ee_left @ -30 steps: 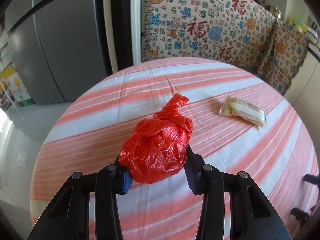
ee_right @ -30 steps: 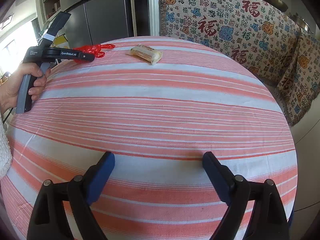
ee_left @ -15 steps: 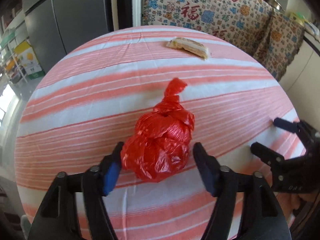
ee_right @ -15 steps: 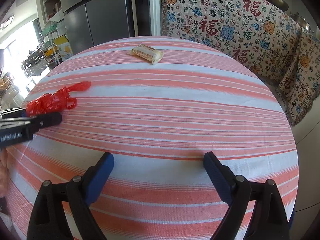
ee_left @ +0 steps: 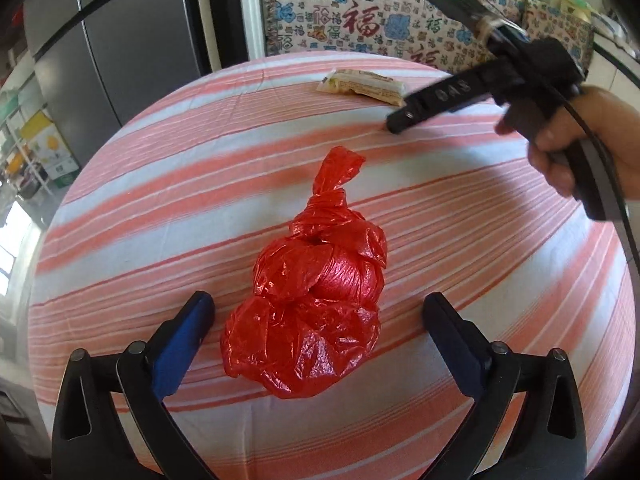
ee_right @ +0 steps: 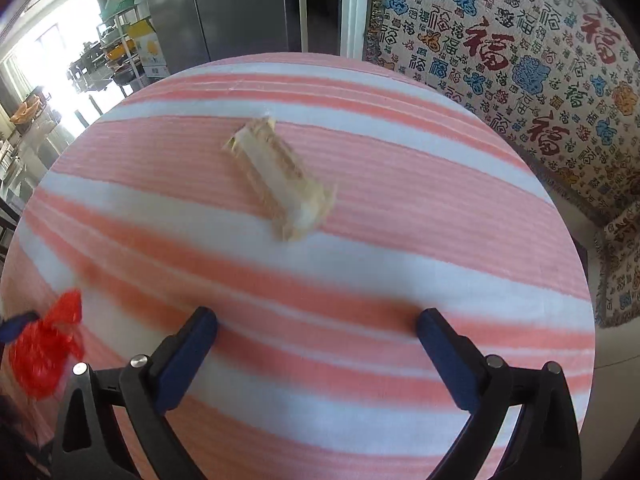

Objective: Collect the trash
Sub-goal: 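Grasp the red plastic bag with the left tool, then lift the red bag with the left tool while the right tool grasps the cream snack bar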

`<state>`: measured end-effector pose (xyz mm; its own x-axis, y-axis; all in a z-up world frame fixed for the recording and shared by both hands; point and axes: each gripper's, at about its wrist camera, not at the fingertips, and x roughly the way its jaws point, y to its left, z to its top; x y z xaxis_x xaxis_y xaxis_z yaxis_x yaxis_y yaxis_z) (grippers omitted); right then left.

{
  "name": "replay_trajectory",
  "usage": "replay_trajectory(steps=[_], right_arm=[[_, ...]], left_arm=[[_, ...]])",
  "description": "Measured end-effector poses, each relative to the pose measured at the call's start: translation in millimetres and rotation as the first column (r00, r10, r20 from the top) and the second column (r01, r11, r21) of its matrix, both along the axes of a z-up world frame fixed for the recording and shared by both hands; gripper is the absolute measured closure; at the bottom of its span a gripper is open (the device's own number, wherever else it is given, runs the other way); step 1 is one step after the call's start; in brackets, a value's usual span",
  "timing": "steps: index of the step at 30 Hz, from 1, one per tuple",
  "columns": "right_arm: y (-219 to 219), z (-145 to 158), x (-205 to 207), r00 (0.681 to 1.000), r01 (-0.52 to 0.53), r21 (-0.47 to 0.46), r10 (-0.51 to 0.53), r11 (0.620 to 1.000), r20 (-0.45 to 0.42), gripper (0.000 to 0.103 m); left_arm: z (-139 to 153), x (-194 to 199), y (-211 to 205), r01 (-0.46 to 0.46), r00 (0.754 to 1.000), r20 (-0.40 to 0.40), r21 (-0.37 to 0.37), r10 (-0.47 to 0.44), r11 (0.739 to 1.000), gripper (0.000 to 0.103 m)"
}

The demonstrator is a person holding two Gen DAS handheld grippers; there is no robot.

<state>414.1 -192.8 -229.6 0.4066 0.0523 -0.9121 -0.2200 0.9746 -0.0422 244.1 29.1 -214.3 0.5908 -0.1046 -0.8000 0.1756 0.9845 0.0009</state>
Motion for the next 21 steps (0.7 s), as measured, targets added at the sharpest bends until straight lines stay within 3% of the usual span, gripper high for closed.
replay_trajectory(steps=[5,6,7,8,9,14,19,21], right_arm=[[24,3,52,1.000,0.008,-0.075,-0.009,0.997,-0.008,0.002],[27,3,56,1.000,0.007,-0.074,-0.008,0.997,-0.007,0.009],[27,5,57,1.000,0.014,-0.028,-0.014,1.000,-0.011,0.031],[25,8,56,0.999,0.037,0.011,-0.037,0.999,-0.008,0.043],[25,11,52,0.999,0.051,0.007,-0.051,0.999,0.001,0.068],[-1,16,-8,0.987,0.159,0.058,-0.156,0.986,-0.048,0.070],[-19,17,-106,0.981,0.190,-0.014,-0.190,0.982,-0.046,0.068],[-18,19,-147,0.981,0.189,-0.003,-0.189,0.982,-0.028,0.068]], left_arm=[[1,2,0,0.006,1.000,0.001,-0.002,-0.006,1.000,0.000],[1,2,0,0.006,1.000,0.001,-0.002,-0.006,1.000,0.000],[1,2,1,0.007,1.000,0.001,-0.002,-0.007,1.000,0.000],[1,2,1,0.007,1.000,0.001,-0.003,-0.007,1.000,0.000],[1,2,1,0.007,1.000,0.001,-0.003,-0.007,1.000,0.000],[0,5,1,0.008,1.000,0.001,-0.002,-0.008,1.000,0.000],[0,6,1,0.005,1.000,0.001,-0.002,-0.005,1.000,0.000],[0,4,3,0.008,1.000,-0.002,-0.004,-0.009,1.000,0.001]])
